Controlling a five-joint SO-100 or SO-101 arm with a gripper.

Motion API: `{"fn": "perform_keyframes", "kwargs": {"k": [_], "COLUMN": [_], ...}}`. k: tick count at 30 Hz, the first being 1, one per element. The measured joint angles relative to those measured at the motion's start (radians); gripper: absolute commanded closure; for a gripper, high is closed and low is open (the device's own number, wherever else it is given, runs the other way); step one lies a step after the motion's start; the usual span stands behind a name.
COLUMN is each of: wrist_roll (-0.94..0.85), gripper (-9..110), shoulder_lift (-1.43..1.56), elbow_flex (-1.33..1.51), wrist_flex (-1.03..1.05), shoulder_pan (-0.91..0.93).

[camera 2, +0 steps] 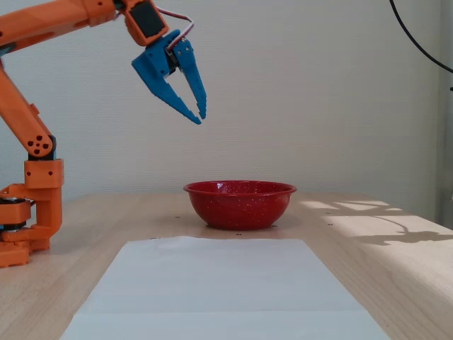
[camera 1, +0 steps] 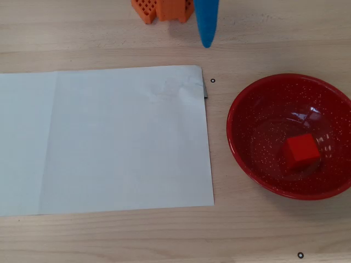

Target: Grasp the red cube and put it in the red bowl

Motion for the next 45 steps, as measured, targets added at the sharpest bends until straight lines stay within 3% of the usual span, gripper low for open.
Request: {"fn": "perform_keyframes", "kwargs": {"k": [10, 21, 32, 45], "wrist_roll": [0.040, 0.040, 0.092, 0.031], "gripper": [101, 101, 101, 101], "shoulder_lift": [0.360, 0.736, 1.012, 1.063], "elbow_flex": [0.480, 1.095, 1.384, 1.436], "wrist_flex": [-0.216, -0.584, -0.801, -0.396], "shoulder_pan": [-0.149, -0.173, -0.173, -0.173]}}
